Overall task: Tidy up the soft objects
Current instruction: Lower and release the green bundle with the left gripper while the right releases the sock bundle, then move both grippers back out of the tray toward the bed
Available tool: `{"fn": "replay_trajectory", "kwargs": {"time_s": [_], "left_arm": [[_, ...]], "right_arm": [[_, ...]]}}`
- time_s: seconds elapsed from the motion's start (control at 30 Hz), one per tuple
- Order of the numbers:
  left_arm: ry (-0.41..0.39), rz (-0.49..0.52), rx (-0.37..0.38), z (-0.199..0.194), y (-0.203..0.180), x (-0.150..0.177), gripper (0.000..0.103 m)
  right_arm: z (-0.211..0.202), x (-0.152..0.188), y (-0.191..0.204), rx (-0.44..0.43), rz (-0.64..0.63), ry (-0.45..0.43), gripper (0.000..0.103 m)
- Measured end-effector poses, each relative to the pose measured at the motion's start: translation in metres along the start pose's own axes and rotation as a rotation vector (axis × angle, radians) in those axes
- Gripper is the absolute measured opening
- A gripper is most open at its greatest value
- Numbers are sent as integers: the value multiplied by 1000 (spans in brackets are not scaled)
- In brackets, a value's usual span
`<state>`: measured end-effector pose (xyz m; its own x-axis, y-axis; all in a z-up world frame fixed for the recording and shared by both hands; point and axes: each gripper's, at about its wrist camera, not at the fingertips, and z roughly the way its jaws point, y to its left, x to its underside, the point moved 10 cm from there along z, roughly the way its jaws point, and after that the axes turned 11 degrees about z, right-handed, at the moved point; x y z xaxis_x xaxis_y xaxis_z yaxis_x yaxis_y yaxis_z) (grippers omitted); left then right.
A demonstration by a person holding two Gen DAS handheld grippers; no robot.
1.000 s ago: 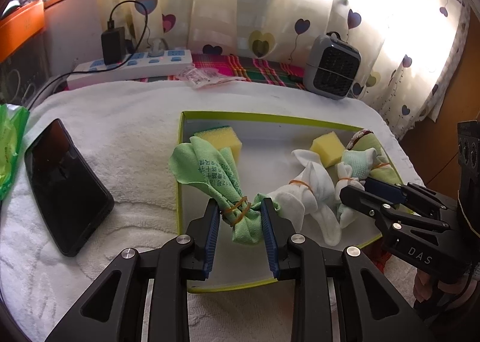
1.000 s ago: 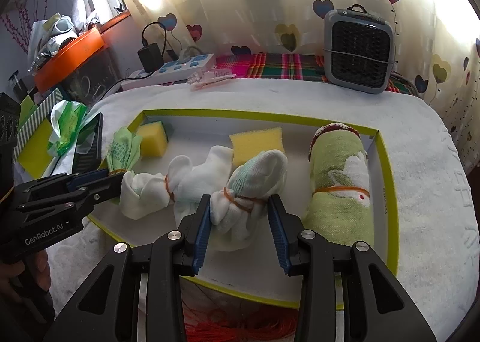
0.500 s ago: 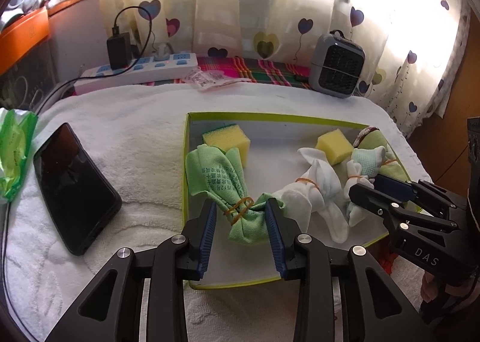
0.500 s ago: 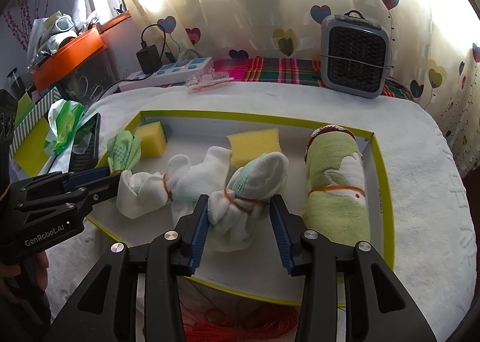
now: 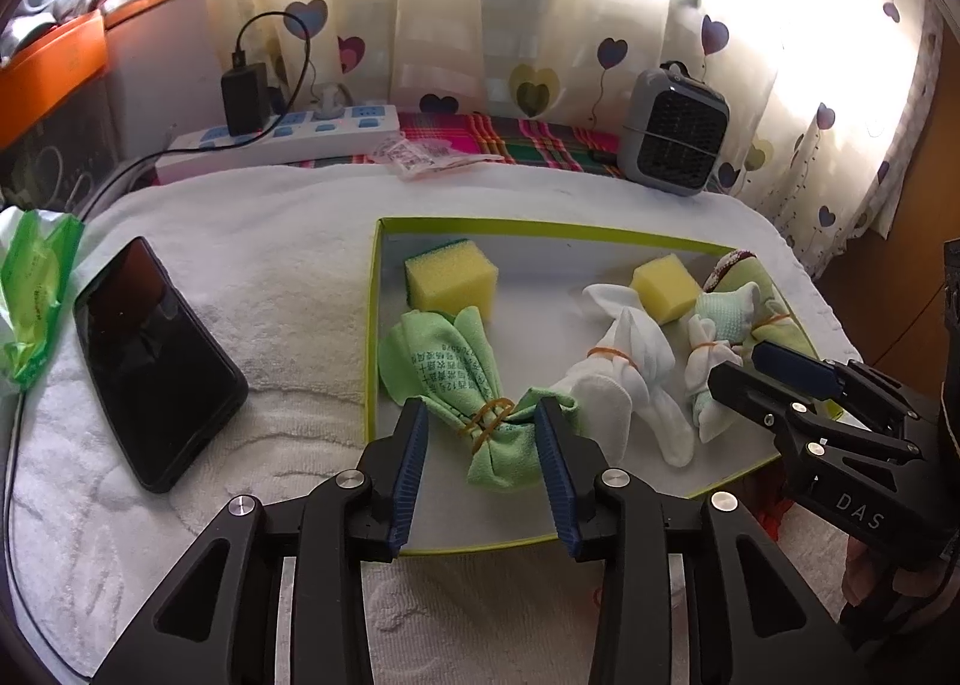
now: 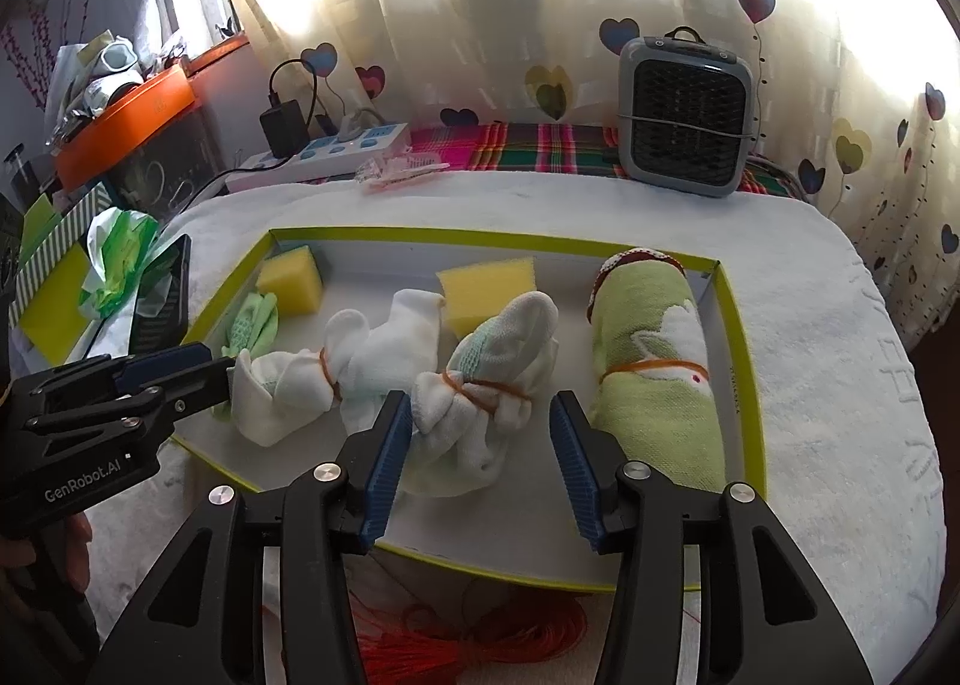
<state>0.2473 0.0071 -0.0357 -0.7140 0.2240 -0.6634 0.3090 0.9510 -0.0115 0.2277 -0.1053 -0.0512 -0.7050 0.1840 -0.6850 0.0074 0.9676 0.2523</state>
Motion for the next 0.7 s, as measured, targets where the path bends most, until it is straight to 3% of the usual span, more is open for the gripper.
{"fn": "replay_trajectory", "kwargs": {"time_s": [0.23, 0.37, 0.7], "left_arm": [[1, -1, -11, -4, -2, 3, 36], [-7, -12, -29, -11, 1, 6, 45], [-24, -30, -30, -25, -1, 11, 45]], "right_arm": [[-5, 2, -2, 0, 9, -8, 53], [-8, 4, -1, 0, 11, -11, 54], [-20, 9, 1, -9, 21, -25, 54]]}}
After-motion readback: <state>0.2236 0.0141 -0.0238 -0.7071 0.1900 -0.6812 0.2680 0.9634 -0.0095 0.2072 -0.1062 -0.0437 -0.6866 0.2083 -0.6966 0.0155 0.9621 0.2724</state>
